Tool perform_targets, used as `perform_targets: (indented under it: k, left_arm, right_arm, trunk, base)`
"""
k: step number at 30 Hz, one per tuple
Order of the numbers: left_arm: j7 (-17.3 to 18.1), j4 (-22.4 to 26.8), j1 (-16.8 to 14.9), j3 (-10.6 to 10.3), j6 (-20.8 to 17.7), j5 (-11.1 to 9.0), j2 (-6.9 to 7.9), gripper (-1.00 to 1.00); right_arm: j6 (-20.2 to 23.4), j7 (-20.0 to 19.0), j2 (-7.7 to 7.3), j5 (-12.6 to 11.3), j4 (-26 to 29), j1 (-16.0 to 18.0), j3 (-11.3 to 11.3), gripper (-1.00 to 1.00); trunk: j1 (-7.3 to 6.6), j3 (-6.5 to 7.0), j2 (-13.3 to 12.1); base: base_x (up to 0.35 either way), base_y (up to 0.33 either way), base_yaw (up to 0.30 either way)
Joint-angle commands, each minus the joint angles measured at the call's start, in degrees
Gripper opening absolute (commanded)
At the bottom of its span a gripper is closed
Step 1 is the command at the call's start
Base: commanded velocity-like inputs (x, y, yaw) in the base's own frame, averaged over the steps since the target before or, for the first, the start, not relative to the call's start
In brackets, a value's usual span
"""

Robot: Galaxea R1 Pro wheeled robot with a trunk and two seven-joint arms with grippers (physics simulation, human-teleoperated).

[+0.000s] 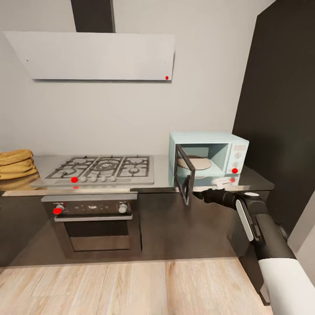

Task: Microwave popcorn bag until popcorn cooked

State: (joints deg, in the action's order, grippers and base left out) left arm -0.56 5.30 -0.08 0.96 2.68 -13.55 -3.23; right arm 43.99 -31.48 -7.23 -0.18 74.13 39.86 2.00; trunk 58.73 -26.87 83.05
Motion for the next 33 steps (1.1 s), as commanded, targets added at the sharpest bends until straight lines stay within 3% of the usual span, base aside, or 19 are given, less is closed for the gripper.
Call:
perform_targets:
  k: [1, 14, 15, 16, 18, 20, 23, 27, 29, 32, 33]
  left_arm:
    - [-0.06, -0.01, -0.01, 0.07, 0.13, -0.22, -0.02, 1.00]
    - [-0.06, 0.00, -0.01, 0.03, 0.13, -0.19, 0.05, 1.00]
    - [-0.06, 0.01, -0.01, 0.02, 0.13, -0.19, 0.06, 1.00]
    - [-0.01, 0.04, -0.01, 0.01, 0.13, -0.17, 0.01, 1.00]
    - [0.01, 0.05, -0.01, 0.01, 0.13, -0.16, -0.01, 1.00]
    - [0.02, 0.02, -0.01, 0.01, 0.13, -0.17, 0.02, 1.00]
    - [0.03, -0.02, -0.01, 0.01, 0.13, -0.18, 0.06, 1.00]
    - [0.02, -0.03, -0.01, 0.01, 0.13, -0.18, 0.07, 1.00]
    - [0.03, -0.09, -0.01, 0.01, 0.08, -0.16, 0.07, 1.00]
    - [0.03, -0.11, -0.01, 0.07, 0.05, -0.16, 0.07, 1.00]
    - [0.03, -0.11, -0.01, 0.08, 0.04, -0.16, 0.07, 1.00]
  right_arm:
    - [0.40, -0.25, 0.02, -0.17, 0.05, 0.04, 0.09, 1.00]
    - [-0.08, 0.86, -0.70, 0.53, -1.08, 0.04, 0.70, 1.00]
    - [-0.24, 1.51, -1.42, 0.56, -1.98, 0.04, 1.14, 1.00]
    - [-0.51, 2.99, -4.68, 0.57, -4.16, 0.04, 3.03, 1.00]
    - [-0.68, 3.53, -7.11, 0.58, -6.23, 0.04, 4.51, 1.00]
    - [-0.78, 3.84, -9.06, 0.61, -8.80, 0.04, 5.93, 1.00]
    - [-0.61, 5.45, -10.61, 0.62, -11.58, 0.04, 6.75, 1.00]
    - [-0.51, 8.27, -12.38, 0.55, -19.88, 0.05, 6.94, 1.00]
    - [-1.05, 8.94, -12.72, 0.57, -29.79, 0.04, 6.91, 1.00]
    - [-7.92, 9.06, -12.78, 0.65, -45.66, 0.04, 6.81, 1.00]
    - [-12.41, 9.01, -12.86, 0.60, -52.03, 0.04, 6.80, 1.00]
  trunk:
    - [0.00, -0.06, 0.03]
    - [0.00, -0.06, 0.03]
    - [0.00, -0.06, 0.03]
    - [0.00, -0.06, 0.03]
    - [0.00, -0.06, 0.03]
    - [0.00, -0.06, 0.03]
    - [0.00, -0.06, 0.03]
    - [0.00, -0.06, 0.03]
    - [0.00, -0.06, 0.03]
    - [0.00, -0.06, 0.03]
    - [0.00, -0.06, 0.03]
  base:
    - [-0.002, 0.233, 0.000]
    - [0.000, 0.184, 0.000]
    - [0.000, 0.019, 0.000]
    - [0.000, 0.006, 0.000]
    - [0.000, 0.003, 0.000]
    - [0.000, 0.001, 0.000]
    - [0.000, 0.000, 0.000]
    - [0.000, 0.000, 0.000]
    - [0.000, 0.000, 0.000]
    - [0.000, 0.000, 0.000]
    - [0.000, 0.000, 0.000]
